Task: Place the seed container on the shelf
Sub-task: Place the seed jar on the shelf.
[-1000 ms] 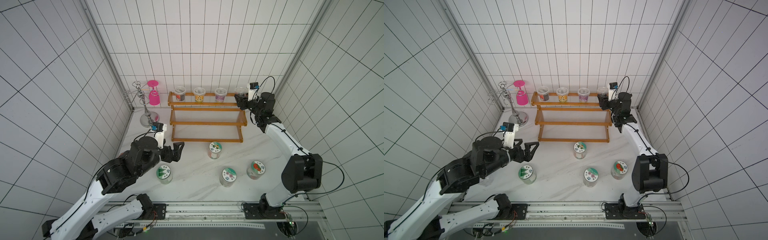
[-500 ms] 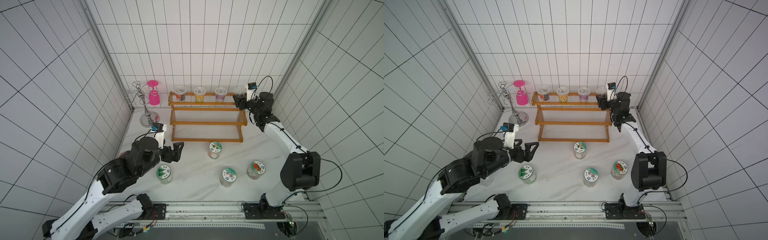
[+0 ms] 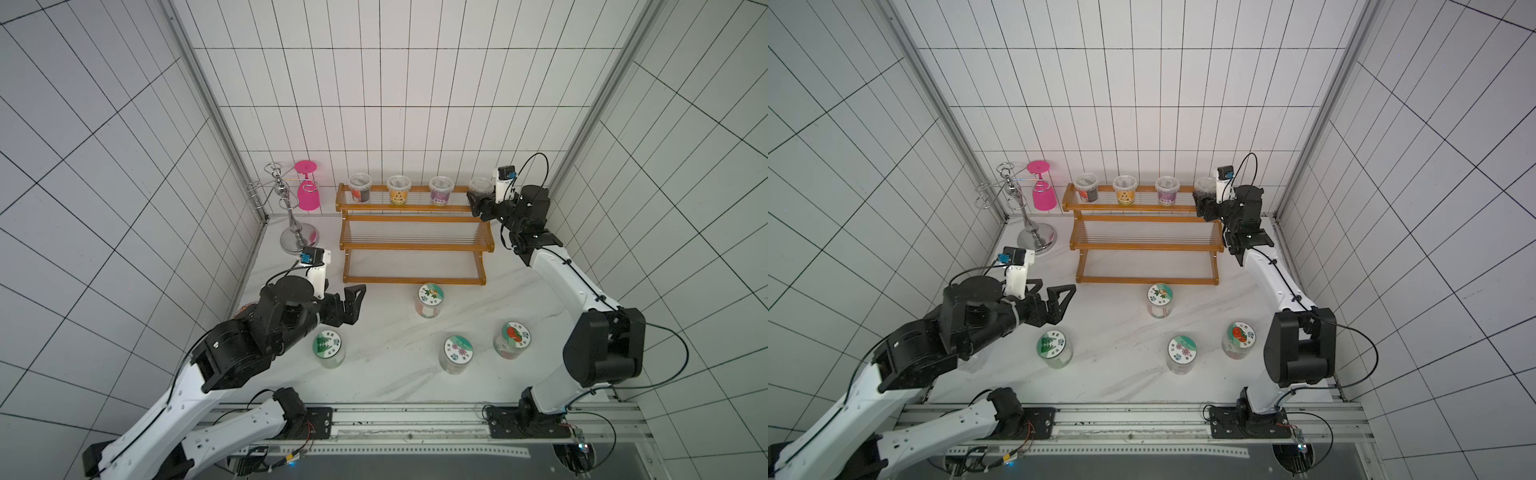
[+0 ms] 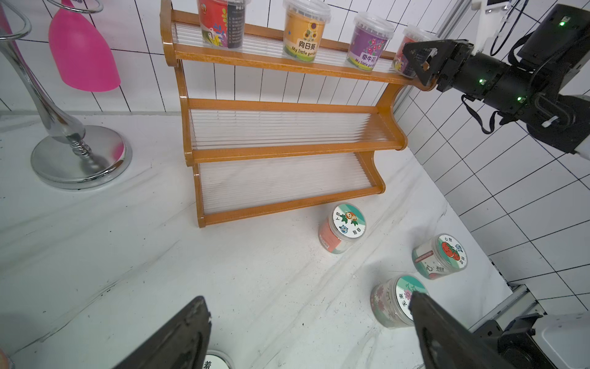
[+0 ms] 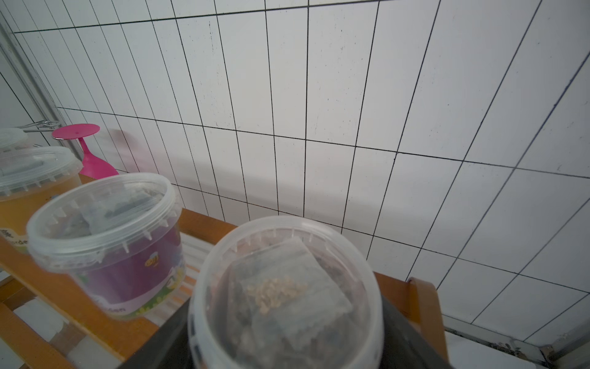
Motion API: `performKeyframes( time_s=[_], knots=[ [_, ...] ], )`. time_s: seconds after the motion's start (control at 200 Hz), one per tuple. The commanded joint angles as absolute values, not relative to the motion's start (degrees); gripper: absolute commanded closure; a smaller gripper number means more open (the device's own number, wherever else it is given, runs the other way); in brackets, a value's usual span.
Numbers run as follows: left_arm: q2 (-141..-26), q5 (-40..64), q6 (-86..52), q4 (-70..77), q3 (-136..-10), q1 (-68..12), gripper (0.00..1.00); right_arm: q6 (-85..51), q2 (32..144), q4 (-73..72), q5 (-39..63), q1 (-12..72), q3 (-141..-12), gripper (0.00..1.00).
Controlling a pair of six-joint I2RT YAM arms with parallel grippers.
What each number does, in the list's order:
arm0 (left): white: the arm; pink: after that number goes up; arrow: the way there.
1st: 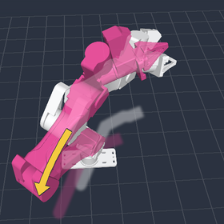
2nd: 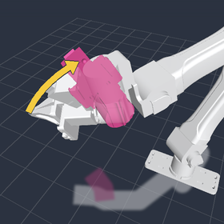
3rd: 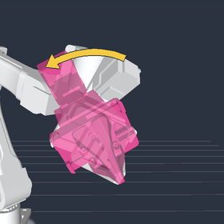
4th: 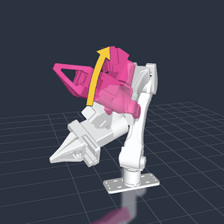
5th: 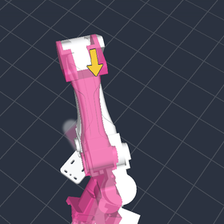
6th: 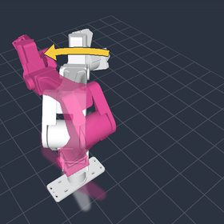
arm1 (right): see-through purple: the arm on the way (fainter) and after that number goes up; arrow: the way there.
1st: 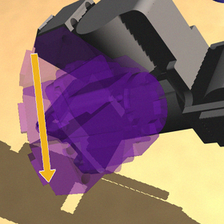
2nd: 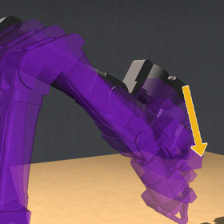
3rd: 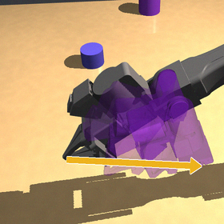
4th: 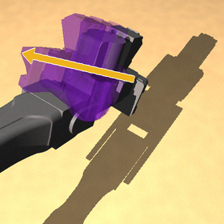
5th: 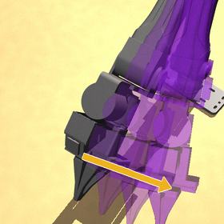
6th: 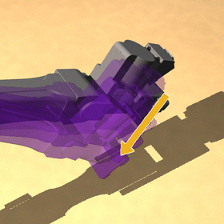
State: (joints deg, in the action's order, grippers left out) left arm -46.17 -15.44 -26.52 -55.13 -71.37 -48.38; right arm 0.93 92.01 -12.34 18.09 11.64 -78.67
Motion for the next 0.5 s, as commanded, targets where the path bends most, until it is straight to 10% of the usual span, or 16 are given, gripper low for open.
performKeyframes(
  time_s=[0.0,0.5],
  knots=[
    [-45.6,-15.9,-26.4,-54.8,-70.9,-48.5,0.02,1.8,89.2,-12.4,17.2,11.6,-76.9,0.21],
    [-45.5,-15.4,-26.7,-54.6,-70.4,-48.5,0.02,4.2,87.4,-10.2,16.2,11.6,-75.2,0.32]
  ],
)
